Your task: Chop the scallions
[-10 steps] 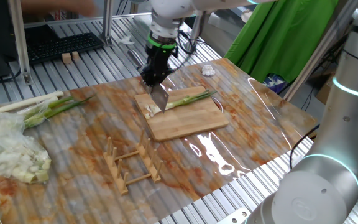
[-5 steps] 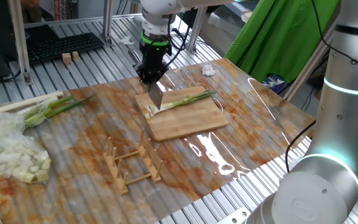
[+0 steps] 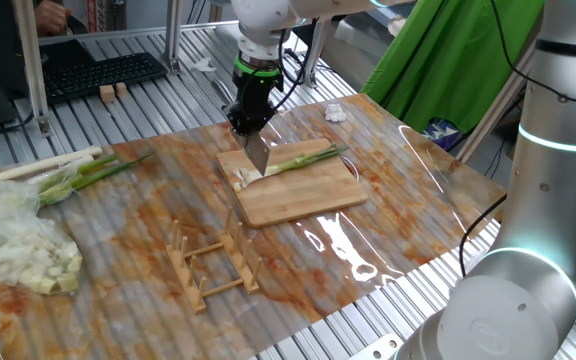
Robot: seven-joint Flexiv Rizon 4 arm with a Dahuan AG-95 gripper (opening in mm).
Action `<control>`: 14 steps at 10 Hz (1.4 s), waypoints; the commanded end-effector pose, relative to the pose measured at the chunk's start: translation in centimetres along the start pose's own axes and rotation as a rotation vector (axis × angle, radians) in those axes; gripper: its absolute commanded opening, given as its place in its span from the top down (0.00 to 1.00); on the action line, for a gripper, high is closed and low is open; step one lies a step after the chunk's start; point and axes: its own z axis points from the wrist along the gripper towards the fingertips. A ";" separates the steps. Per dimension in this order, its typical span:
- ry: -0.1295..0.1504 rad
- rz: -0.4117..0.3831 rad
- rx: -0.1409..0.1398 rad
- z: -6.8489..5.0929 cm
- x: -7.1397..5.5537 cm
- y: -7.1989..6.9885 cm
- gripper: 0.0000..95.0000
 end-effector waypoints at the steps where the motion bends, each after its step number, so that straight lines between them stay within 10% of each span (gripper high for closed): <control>1: -0.002 -0.007 0.001 0.2 0.1 -0.6 1.00; 14: -0.031 -0.007 -0.003 3.7 1.8 -2.6 1.00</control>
